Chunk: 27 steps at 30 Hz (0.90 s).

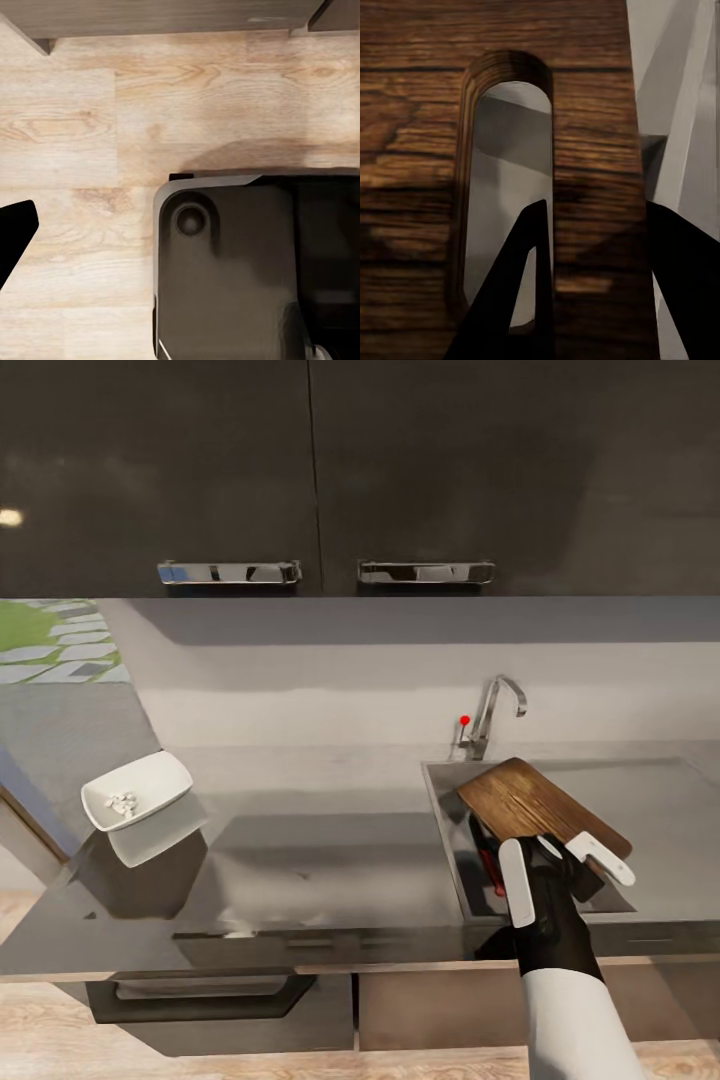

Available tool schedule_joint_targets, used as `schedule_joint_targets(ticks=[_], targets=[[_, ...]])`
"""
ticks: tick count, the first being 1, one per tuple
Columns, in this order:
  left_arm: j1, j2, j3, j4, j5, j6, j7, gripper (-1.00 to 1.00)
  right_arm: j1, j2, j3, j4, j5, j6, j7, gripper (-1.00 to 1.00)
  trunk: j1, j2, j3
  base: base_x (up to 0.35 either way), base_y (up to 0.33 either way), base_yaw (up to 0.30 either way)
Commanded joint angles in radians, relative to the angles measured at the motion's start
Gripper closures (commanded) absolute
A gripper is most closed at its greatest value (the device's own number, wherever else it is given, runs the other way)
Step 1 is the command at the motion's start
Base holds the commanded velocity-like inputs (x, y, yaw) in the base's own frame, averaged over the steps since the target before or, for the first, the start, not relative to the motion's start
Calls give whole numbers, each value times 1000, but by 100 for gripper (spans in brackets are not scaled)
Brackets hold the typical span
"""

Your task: In the kitchen, take the Vidalia onion out of the sink, dice it on the chopping board with the paring knife, put the diced onion into the bowl on the countertop, then place both the paring knife and the chopping board into the sink.

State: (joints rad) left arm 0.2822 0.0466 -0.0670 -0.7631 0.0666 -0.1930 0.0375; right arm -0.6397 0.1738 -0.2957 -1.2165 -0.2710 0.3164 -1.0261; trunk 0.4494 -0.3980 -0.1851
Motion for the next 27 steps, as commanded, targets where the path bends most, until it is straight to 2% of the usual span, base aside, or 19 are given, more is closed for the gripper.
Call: schedule_joint_targets(ticks=[1,13,22,24,27], targets=[[0,1,-5,-1,7,-2,4,-100,-1,1,-2,-1,-3,3,-3,100,1,-2,-2,0,3,0],[0,2,-4,-3,7,-2,4,-100,0,1,-5,-3,-12,-11,-3,100,1,-2,-2,168,31,0],[0,4,-4,-4,8,-2,4,-100,-1,1,-6,2,-115,-16,-31,100,1,-2,-2,12,206,0],[0,4,-4,-9,9,-2,4,-100,-1,1,-7,42,-122,-47,-33,100,1,-2,-2,1,90,0],[0,4,-4,-13,9,-2,4,-100,-1,1,-10,108,-128,-141,-40,100,1,-2,-2,0,31,0]])
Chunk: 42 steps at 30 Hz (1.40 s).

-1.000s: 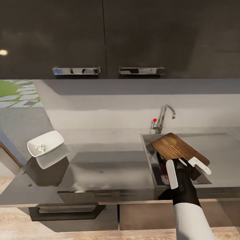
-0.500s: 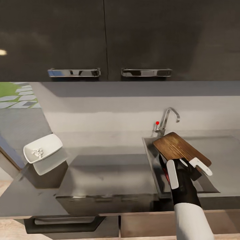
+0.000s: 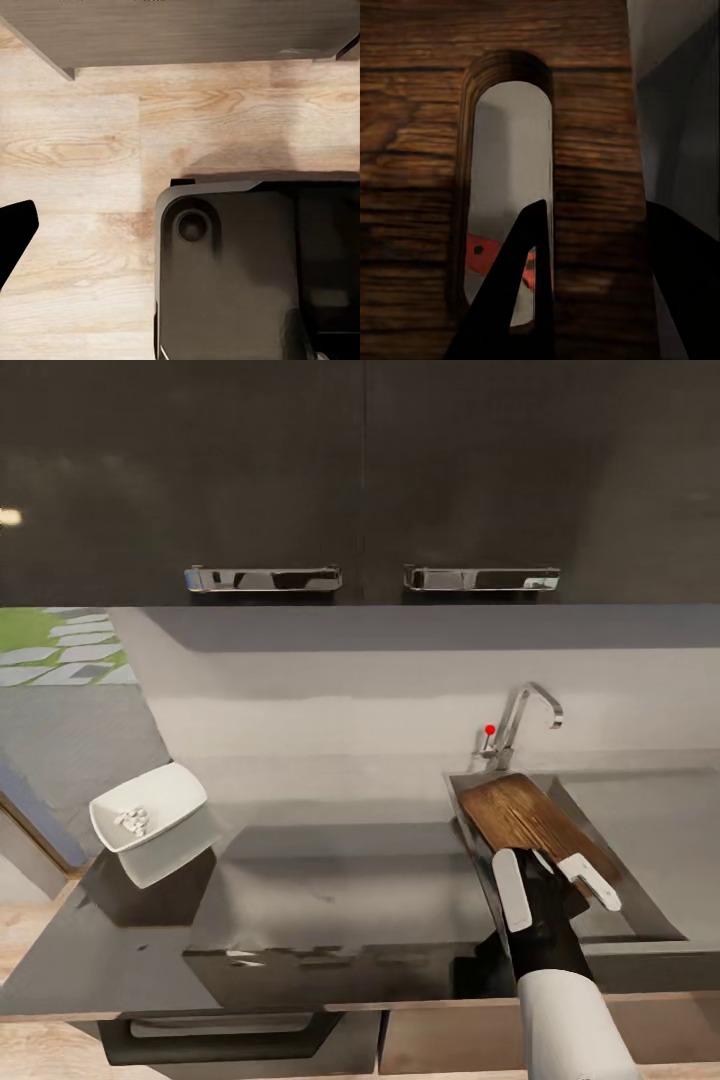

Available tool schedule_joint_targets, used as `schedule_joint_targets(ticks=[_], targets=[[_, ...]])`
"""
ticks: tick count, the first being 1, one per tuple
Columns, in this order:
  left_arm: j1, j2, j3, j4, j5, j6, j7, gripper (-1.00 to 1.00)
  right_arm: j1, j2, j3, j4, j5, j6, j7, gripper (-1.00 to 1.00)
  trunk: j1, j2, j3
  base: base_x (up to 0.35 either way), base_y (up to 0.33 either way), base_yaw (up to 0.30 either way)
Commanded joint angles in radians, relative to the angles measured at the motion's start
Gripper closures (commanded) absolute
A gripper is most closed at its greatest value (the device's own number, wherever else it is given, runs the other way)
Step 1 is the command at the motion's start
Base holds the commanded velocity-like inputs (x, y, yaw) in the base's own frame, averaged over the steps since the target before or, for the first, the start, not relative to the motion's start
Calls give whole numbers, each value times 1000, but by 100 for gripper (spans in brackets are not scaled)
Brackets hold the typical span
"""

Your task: In the kitchen, take the Vidalia onion out of the sink, dice it on the chopping board with the paring knife, put the diced onion into the bowl on the countertop, then place both the paring knife and the chopping board into the sink.

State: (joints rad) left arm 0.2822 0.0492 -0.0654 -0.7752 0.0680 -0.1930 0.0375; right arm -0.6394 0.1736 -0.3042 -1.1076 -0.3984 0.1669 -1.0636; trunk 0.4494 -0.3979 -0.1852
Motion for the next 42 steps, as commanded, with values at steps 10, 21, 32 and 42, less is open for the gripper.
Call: schedule_joint_targets(ticks=[10,21,32,42], targets=[[0,1,-5,-2,7,-2,4,-100,-1,1,-5,20,-5,-54,-57,100,1,-2,-2,0,2,0],[0,1,-5,-2,7,-2,4,-100,-1,1,-49,20,-5,-54,-61,100,1,-2,-2,72,0,0],[0,1,-5,0,7,-2,4,-100,-1,1,-53,20,-6,-53,-59,100,1,-2,-15,102,0,0],[0,2,-5,-1,7,-2,4,-100,-1,1,-50,20,-6,-55,-57,100,1,-2,-31,1,-85,0]])
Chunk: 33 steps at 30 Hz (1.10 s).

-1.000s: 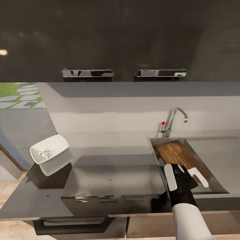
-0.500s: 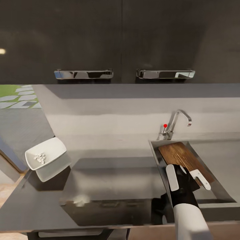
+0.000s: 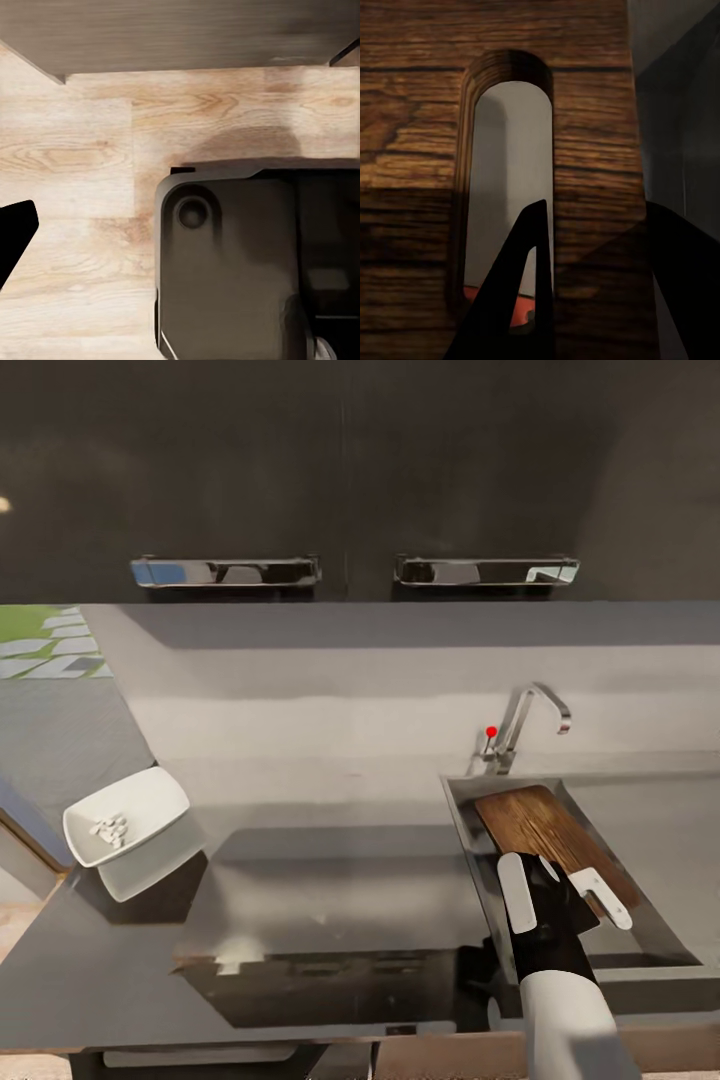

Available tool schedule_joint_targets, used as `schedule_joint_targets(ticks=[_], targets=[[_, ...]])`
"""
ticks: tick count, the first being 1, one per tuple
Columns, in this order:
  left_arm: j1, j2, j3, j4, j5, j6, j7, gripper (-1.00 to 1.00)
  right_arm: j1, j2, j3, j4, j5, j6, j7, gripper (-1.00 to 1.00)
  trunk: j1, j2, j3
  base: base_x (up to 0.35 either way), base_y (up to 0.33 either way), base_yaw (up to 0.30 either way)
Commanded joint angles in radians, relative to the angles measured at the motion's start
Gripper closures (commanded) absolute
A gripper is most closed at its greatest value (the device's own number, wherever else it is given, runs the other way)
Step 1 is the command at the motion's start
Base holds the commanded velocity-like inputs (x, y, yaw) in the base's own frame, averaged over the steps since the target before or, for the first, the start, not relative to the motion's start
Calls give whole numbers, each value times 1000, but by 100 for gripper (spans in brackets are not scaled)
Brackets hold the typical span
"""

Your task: In the kitchen, take the Vidalia onion out of the sink, dice it on the chopping board with the paring knife, put the diced onion into the bowl on the countertop, then place both the paring knife and the chopping board into the sink.

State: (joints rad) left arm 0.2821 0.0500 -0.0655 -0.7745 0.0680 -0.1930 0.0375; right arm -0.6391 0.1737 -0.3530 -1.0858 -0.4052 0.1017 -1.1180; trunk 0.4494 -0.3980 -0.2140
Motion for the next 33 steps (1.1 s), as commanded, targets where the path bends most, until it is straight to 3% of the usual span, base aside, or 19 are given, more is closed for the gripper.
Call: schedule_joint_targets(ticks=[1,33], targets=[[0,1,-5,-1,7,-2,4,-100,-1,1,-1,-2,0,10,-2,100,1,-2,-3,0,-13,0],[0,1,-5,1,7,-2,4,-100,-1,1,-1,-2,-1,12,3,100,1,-2,-54,5,-3,0]])
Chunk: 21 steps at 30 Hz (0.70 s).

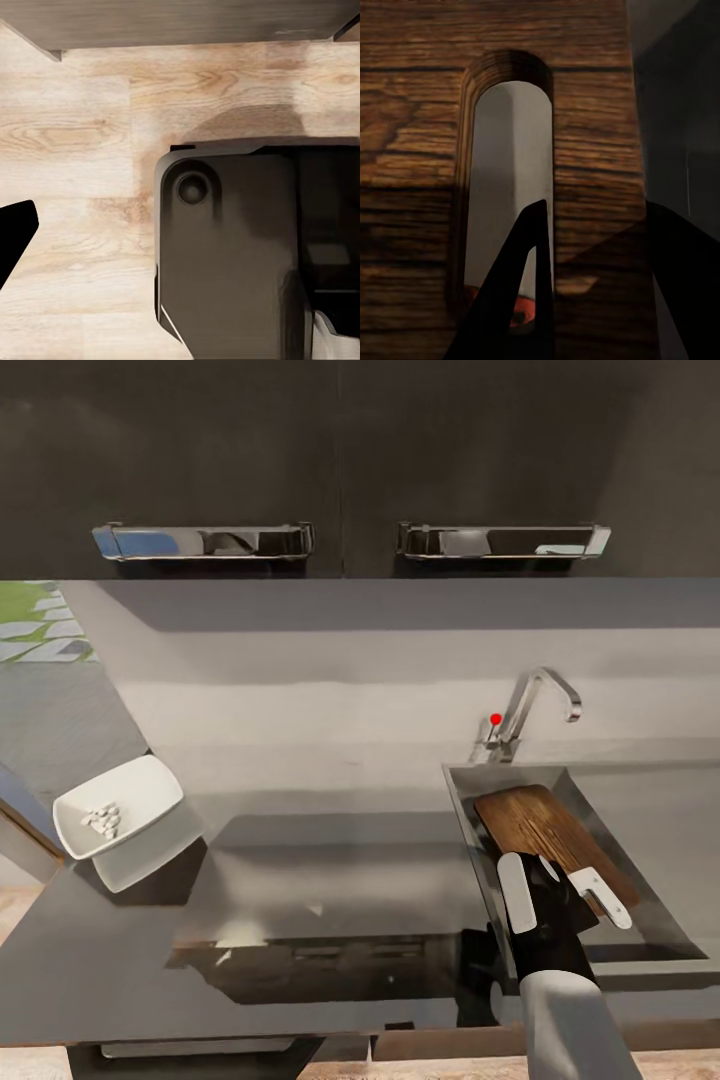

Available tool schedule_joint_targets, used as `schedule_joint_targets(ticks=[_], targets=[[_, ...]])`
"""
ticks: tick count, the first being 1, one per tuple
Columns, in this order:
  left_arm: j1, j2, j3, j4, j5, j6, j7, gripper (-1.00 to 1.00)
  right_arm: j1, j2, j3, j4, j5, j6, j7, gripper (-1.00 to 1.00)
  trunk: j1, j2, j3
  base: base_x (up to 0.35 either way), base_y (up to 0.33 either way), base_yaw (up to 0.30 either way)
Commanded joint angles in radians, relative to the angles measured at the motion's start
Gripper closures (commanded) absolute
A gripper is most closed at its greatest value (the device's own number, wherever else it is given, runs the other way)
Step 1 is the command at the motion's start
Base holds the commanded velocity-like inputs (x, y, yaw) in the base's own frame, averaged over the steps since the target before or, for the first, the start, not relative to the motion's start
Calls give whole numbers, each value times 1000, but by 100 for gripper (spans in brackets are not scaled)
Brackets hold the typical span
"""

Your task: In the kitchen, take the Vidalia onion out of the sink, dice it on the chopping board with the paring knife, put the diced onion into the bowl on the countertop, then place both the paring knife and the chopping board into the sink.

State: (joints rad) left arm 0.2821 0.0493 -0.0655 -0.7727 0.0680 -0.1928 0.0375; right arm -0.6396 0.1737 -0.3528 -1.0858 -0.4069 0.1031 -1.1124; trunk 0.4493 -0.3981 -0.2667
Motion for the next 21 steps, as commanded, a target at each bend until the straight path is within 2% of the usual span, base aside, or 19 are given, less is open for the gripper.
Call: schedule_joint_targets(ticks=[1,7,21], targets=[[0,1,-5,-1,7,-2,4,-100,-1,1,-2,-2,0,10,-3,100,1,-2,-3,160,0,0],[0,1,-5,-1,7,-2,4,-100,-1,1,-2,-2,0,10,-3,100,1,-2,-13,152,0,0],[0,1,-5,3,7,-2,4,-100,-1,1,-1,-2,0,10,-3,100,1,-2,-35,6,0,0]])
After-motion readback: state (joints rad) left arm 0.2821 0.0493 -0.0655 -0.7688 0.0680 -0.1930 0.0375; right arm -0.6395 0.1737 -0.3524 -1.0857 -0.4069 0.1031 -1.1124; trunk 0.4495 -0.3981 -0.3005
